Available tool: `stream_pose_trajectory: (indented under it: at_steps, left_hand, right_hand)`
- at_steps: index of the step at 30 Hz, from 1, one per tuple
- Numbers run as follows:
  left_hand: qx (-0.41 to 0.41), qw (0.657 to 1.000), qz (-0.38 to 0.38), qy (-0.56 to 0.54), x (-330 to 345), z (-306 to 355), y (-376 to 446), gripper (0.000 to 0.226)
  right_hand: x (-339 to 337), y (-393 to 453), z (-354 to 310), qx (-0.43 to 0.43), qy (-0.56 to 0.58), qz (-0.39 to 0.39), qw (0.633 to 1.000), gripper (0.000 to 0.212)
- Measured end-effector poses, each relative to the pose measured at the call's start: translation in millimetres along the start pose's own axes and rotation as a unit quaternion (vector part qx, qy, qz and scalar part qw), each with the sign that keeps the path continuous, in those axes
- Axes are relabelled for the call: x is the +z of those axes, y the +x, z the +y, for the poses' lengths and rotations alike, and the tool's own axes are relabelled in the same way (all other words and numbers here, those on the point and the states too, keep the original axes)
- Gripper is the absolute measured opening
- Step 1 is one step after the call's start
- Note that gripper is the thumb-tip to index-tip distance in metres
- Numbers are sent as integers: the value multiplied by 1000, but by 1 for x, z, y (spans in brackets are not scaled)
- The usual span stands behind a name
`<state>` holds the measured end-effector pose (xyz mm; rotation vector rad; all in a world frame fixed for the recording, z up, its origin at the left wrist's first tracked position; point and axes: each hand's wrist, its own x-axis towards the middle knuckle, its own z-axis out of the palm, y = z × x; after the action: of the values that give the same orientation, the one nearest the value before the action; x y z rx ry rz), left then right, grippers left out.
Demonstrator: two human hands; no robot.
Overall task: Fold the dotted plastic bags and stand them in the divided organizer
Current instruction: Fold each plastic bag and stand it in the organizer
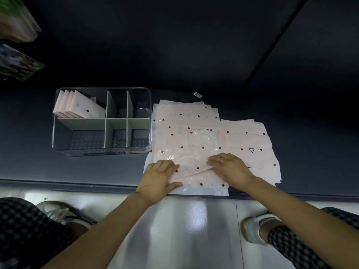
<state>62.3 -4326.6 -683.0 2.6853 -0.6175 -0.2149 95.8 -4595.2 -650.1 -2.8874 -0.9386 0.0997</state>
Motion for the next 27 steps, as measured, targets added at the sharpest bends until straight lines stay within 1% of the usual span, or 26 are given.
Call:
stream_pose_trajectory:
  at_steps: [1, 3, 4, 6, 8, 11, 12, 13, 14, 15, 17, 18, 19, 21, 22, 23, 25, 26, 27]
  left_hand:
    - [-2, 1000, 11, -13, -1, -1, 1, 56]
    - [-11, 998, 40, -42, -7, -3, 3, 53]
    - [-26, 997, 47, -61, -10, -3, 4, 53]
    - [-87, 985, 35, -145, -17, -5, 4, 48]
    - [-156, 961, 8, -228, -21, -6, 5, 35]
    - [-189, 952, -1, -243, -19, -5, 3, 5]
    - [-203, 944, -1, -260, -17, -4, 1, 12]
    - [-219, 932, 1, -287, -14, -3, 0, 23]
    - [-236, 917, 8, -320, -12, -3, -1, 29]
    - [-249, 902, 18, -351, -11, -2, -1, 29]
    - [-273, 881, 31, -385, -10, -1, 2, 30]
    - [-287, 876, 37, -386, -9, 0, 4, 35]
    - [-295, 874, 45, -383, -8, 1, 6, 40]
    - [-315, 871, 54, -374, -7, 1, 9, 46]
    - [-325, 870, 55, -367, -7, 2, 12, 46]
    - [-326, 874, 62, -355, -8, 4, 13, 40]
    - [-330, 883, 67, -327, -12, 13, 14, 12]
    - [-337, 886, 79, -307, -13, 19, 14, 19]
    - [-342, 891, 108, -280, -12, 25, 12, 36]
  right_hand:
    - [-3, 1, 1, 37, 52, -6, 998, 26]
    - [-7, -1, 5, 106, 145, -8, 984, 25]
    - [-10, -2, 8, 118, 174, -23, 977, 26]
    - [-19, -4, 14, 110, 225, -69, 966, 29]
    - [-27, -7, 17, 116, 295, -108, 942, 29]
    - [-29, -6, 19, 166, 403, -128, 891, 20]
    - [-28, -4, 20, 182, 422, -123, 880, 15]
    - [-26, -2, 20, 201, 437, -109, 870, 10]
    - [-23, 1, 21, 222, 452, -91, 859, 6]
    - [-21, 3, 22, 244, 475, -75, 842, 5]
    - [-16, 5, 23, 286, 524, -60, 800, 12]
    - [-13, 6, 24, 305, 525, -61, 793, 9]
    - [-11, 8, 23, 323, 512, -58, 794, 14]
    - [-4, 15, 22, 355, 462, -46, 812, 43]
    - [-1, 19, 21, 367, 441, -40, 818, 48]
    - [0, 22, 19, 376, 421, -35, 825, 50]
    - [3, 27, 18, 393, 392, -33, 831, 51]
    - [4, 28, 17, 402, 384, -33, 831, 51]
    - [5, 29, 17, 411, 379, -32, 829, 51]
